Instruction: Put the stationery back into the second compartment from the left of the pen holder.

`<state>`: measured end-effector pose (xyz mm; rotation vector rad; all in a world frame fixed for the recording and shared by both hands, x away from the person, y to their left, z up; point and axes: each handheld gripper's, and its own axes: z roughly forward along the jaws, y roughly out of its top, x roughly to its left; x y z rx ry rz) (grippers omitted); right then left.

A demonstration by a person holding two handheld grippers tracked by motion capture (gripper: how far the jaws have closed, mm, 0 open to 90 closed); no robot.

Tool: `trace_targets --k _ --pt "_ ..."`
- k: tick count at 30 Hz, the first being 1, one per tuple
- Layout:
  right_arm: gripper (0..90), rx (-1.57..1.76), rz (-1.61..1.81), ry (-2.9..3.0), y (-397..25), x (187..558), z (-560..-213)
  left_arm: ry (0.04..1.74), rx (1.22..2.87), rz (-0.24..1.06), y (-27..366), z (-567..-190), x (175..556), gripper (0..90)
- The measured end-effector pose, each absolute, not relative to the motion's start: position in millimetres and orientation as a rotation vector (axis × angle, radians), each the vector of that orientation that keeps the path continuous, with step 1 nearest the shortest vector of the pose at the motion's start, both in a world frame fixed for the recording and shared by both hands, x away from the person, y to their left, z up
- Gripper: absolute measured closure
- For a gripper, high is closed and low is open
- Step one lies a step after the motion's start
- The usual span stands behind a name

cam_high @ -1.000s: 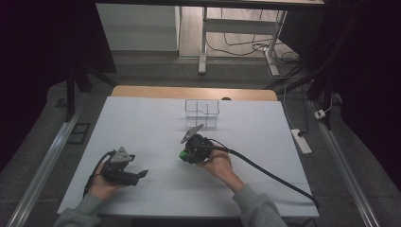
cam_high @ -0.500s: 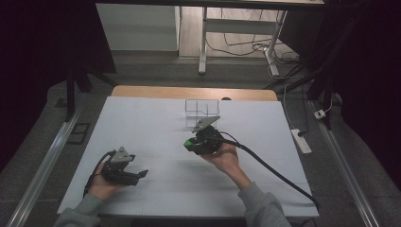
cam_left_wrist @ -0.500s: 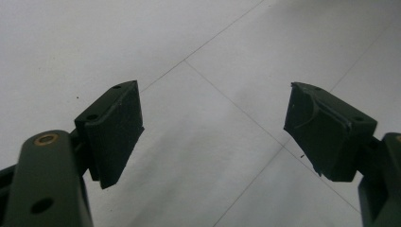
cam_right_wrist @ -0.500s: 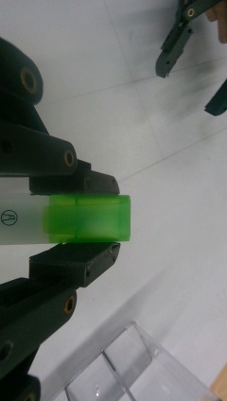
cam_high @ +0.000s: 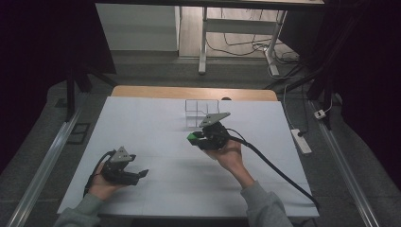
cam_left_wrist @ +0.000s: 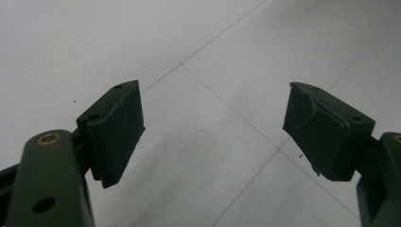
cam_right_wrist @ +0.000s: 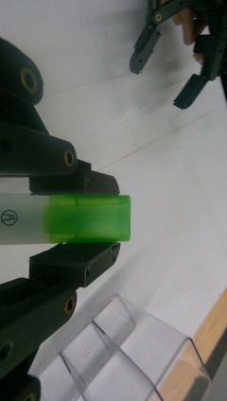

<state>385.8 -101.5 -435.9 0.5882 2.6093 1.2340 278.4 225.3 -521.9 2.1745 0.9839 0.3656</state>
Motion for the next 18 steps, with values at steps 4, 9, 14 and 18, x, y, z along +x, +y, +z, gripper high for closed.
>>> trace_targets --k 4,9,14,18 --pt "65.8 0.6 1.288 2.566 -106 386 -432 0.982 2.176 0.365 225 -522 278 20.4" --pt "65.8 0.61 1.33 2.524 -111 386 -428 0.983 2.177 0.365 225 -522 278 20.4" --pt "65.8 0.624 1.367 2.484 -114 388 -425 0.983 2.18 0.363 225 -523 279 20.4" --pt "65.7 0.637 1.388 2.455 -117 389 -421 0.978 2.18 0.366 224 -522 279 20.4"
